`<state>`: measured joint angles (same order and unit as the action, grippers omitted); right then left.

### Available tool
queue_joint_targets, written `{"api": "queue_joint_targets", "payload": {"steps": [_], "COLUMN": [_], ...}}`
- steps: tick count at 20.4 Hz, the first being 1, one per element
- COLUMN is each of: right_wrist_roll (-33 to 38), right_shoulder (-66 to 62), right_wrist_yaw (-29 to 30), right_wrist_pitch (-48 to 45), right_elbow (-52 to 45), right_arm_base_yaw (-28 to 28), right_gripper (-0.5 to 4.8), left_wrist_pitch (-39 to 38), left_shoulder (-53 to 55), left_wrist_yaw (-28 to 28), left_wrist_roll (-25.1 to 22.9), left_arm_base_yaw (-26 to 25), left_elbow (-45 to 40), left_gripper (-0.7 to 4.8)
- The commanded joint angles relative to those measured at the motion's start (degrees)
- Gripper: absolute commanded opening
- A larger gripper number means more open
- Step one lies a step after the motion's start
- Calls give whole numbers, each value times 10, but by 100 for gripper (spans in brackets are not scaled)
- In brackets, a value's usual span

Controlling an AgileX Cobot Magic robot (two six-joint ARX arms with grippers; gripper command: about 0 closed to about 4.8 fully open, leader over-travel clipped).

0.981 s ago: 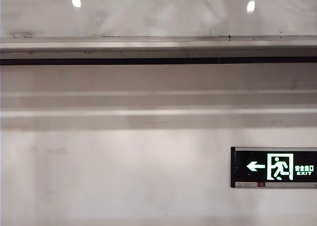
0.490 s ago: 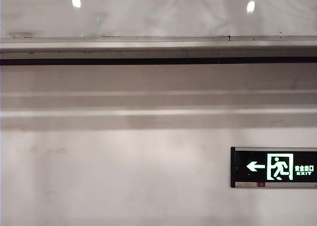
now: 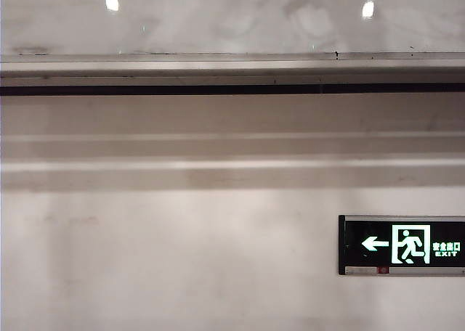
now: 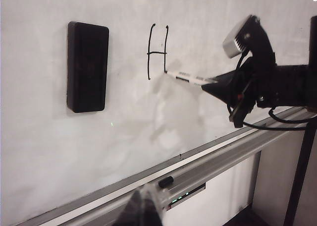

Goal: Take a marker from the whiteboard tray, write "Hi!" on the whiteboard, and then put the marker back vertically into the whiteboard tray.

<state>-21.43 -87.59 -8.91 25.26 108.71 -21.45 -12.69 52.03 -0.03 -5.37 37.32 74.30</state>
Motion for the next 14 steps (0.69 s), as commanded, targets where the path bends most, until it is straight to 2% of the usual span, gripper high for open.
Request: {"api": "queue_joint_targets", "payload": {"steps": [1, 7, 14], "right_wrist_roll": [4, -2, -3], "right_shoulder": [8, 43, 28], "right_wrist_yaw": [-6, -19, -1], "right_wrist_pitch": [-17, -55, -85], "right_elbow": [2, 1, 1], "right_arm_base_yaw": [1, 3, 18], "right_gripper": [-1, -1, -1], "left_wrist_pitch": [7, 7, 7], "left_shoulder": [-1, 0, 0], "left_wrist_yaw": [3, 3, 3], "left_wrist_roll": [-1, -1, -1], "left_arm_base_yaw": [0, 0, 0], "left_elbow": [2, 2, 2], "left_gripper": [-5, -5, -5]}}
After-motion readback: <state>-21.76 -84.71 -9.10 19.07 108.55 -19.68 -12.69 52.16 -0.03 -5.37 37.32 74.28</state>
